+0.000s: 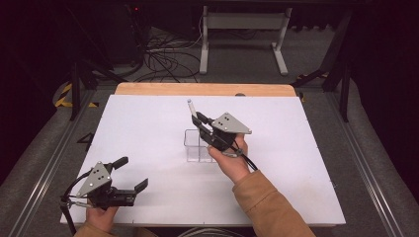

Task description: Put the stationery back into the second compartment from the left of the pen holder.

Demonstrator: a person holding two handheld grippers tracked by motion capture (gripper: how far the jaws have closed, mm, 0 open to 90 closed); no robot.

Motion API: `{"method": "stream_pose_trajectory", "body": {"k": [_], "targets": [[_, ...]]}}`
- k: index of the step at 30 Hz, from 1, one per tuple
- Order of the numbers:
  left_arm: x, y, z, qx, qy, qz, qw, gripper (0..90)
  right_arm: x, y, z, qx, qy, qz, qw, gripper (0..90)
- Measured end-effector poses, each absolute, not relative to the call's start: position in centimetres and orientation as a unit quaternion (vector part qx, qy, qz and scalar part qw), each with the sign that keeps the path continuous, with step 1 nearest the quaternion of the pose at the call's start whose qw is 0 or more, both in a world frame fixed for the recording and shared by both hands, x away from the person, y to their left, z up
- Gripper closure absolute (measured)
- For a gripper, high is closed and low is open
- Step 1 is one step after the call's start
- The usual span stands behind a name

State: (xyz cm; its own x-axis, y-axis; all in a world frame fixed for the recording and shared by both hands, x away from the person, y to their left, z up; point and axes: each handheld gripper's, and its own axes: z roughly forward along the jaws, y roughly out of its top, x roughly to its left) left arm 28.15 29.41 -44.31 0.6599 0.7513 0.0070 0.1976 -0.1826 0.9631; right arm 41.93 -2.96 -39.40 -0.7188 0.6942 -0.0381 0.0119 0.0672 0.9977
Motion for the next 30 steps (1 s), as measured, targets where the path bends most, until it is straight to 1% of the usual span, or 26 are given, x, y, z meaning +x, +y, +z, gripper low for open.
{"method": "stream_pose_trajectory", "body": {"k": [10, 18, 20, 22, 24, 25, 29, 30], "targets": [[28.1, 29.5, -44.3, 0.727, 0.327, 0.253, 0.548, 2.9, 41.8, -3.7, -40.6, 0.277, 0.691, 0.616, 0.258, 78.9], [27.7, 29.7, -44.4, 0.724, 0.332, 0.256, 0.547, 2.9, 41.7, -4.1, -40.8, 0.288, 0.703, 0.602, 0.247, 78.4], [27.7, 29.8, -44.4, 0.725, 0.332, 0.258, 0.545, 2.9, 41.7, -4.1, -40.8, 0.292, 0.708, 0.597, 0.239, 70.5], [27.6, 29.8, -44.4, 0.723, 0.337, 0.255, 0.546, 2.9, 41.7, -4.2, -40.7, 0.294, 0.711, 0.591, 0.244, 61.3], [27.6, 29.8, -44.5, 0.722, 0.338, 0.256, 0.547, 2.9, 41.7, -4.4, -40.5, 0.293, 0.709, 0.597, 0.233, 55.8], [27.5, 29.9, -44.5, 0.723, 0.339, 0.254, 0.546, 2.9, 41.7, -4.5, -40.4, 0.296, 0.707, 0.599, 0.23, 51.4], [27.5, 30.0, -44.5, 0.723, 0.338, 0.258, 0.545, 2.9, 41.6, -4.8, -39.7, 0.285, 0.706, 0.602, 0.242, 35.0], [27.5, 30.0, -44.5, 0.721, 0.339, 0.257, 0.546, 2.9, 41.5, -4.9, -39.5, 0.282, 0.705, 0.603, 0.245, 32.2]]}}
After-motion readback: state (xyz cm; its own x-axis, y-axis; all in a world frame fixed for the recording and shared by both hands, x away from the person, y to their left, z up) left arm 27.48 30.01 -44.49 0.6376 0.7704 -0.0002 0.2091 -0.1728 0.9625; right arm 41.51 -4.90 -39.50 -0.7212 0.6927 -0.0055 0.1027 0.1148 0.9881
